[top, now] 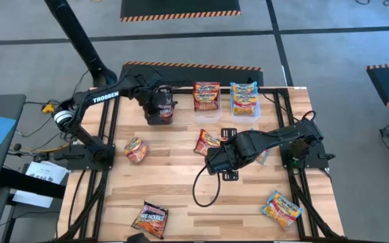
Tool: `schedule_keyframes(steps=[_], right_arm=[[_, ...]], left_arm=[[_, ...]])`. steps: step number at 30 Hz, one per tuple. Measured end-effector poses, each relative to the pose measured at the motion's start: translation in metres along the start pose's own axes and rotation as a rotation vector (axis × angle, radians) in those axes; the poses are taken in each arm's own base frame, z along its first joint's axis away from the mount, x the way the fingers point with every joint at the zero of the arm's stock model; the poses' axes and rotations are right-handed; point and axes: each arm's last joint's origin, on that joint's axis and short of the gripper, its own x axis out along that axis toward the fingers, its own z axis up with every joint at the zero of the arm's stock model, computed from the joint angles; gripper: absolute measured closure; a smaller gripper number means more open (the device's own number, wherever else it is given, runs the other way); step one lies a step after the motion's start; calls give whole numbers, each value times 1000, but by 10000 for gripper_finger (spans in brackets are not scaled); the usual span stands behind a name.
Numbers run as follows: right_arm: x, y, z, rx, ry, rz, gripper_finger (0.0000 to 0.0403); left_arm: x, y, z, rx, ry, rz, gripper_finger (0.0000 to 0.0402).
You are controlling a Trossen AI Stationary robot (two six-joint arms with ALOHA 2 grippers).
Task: Sort Maruchan noodles
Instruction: Put the black noodle pack into the black bin
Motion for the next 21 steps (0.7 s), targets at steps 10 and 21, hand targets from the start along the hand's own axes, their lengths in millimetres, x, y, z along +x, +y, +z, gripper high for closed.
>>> schedule_keyframes(steps=[10,21], right_arm=[[0,0,0,0,1,3,266],[0,0,0,1,1,3,266]], left_arm=[[11,11,-14,-47,3,-21,246],[17,17,-25,-121,25,-46,246]])
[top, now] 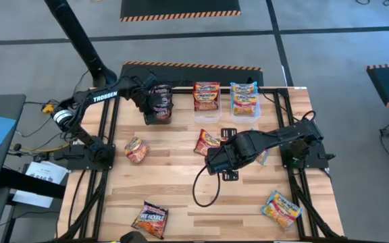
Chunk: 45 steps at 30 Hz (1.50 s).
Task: Sort Maruchan noodles
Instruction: Put the black noodle pack into the black bin, then put the red noodle pack into the left transparent bin
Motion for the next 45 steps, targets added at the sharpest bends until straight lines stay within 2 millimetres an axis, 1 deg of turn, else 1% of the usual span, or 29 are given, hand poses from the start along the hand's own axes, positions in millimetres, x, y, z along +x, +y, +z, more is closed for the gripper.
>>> schedule_keyframes(steps=[4,8,14,20,25,29,32,39,42,45], right_arm=[[0,0,0,0,0,0,266],[0,0,0,0,0,0,266],[0,0,0,1,-1,0,266],[0,0,0,2,-2,0,266],[0,0,0,3,-3,0,266],[0,0,0,3,-3,-1,264],[0,0,0,3,-3,-1,254],[3,-3,1,21,13,26,208],[10,-7,1,33,40,34,195],[21,-11,0,30,87,39,193]], left_arm=[[-1,2,-4,-23,33,-6,246],[-3,1,-4,-27,29,-7,246],[-9,-2,4,-5,-2,-2,246],[-18,-12,12,29,-39,2,246],[-36,-29,15,48,-99,9,246],[-55,-46,11,71,-156,8,246],[-69,-62,7,91,-202,3,246],[-102,-98,-11,135,-282,-38,246],[-114,-113,-20,154,-321,-64,246],[-126,-124,-28,198,-363,-84,246]])
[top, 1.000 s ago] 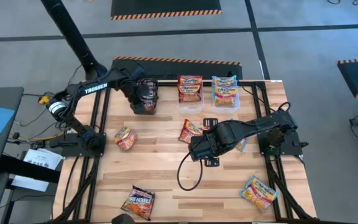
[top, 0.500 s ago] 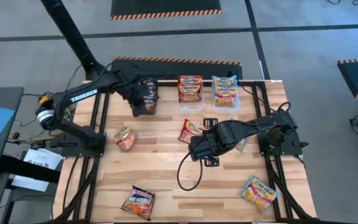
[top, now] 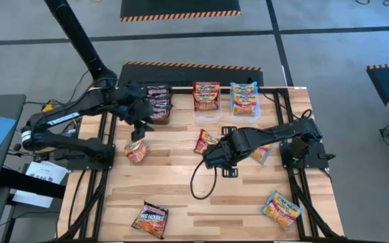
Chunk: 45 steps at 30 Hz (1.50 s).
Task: Sort Maruchan noodles
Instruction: Put the red noodle pack into the left transparent bin
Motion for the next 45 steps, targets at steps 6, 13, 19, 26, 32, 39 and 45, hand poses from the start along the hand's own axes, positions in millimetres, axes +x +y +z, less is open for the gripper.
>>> schedule_keyframes(steps=[6,13,19,26,32,39,45], right_arm=[[34,-3,0,-44,81,66,199],[69,-8,2,-79,94,139,200],[86,-19,11,-63,16,157,200],[96,-36,24,-15,-106,156,199],[100,-52,29,54,-143,151,199],[126,-61,25,117,-135,144,200],[147,-62,16,154,-109,142,200]], left_arm=[[-18,-13,-5,3,-53,-24,246],[-23,-17,-11,-16,-31,-31,246],[-21,-16,-12,-21,-9,-28,246],[-19,-16,-16,-27,22,-24,246],[-19,-16,-16,-35,29,-12,246],[-19,-16,-17,-38,32,-12,246],[-19,-16,-16,-30,31,-12,246]])
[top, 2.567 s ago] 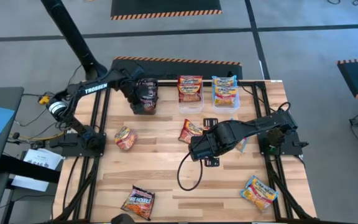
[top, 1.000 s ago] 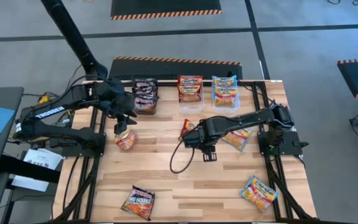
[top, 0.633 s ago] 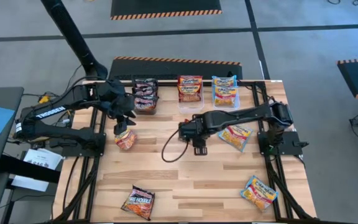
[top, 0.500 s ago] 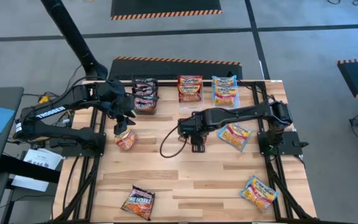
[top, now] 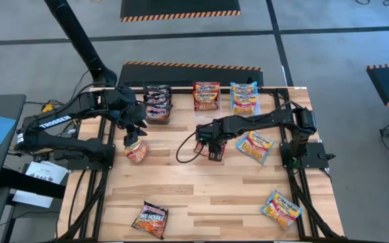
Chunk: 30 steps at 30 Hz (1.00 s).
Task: Sort Maruchan noodles
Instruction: Put the red noodle pack into the left transparent bin
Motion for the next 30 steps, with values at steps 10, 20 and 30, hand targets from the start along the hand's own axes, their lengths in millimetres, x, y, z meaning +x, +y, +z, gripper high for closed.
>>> schedule_keyframes(steps=[10,20,30], right_arm=[[19,2,-8,5,-31,2,200],[42,2,-21,24,-60,2,200],[51,-3,-28,127,-76,3,233]], left_arm=[[0,0,0,1,-1,0,246],[0,0,0,1,-1,0,246],[0,0,0,9,-1,1,246]])
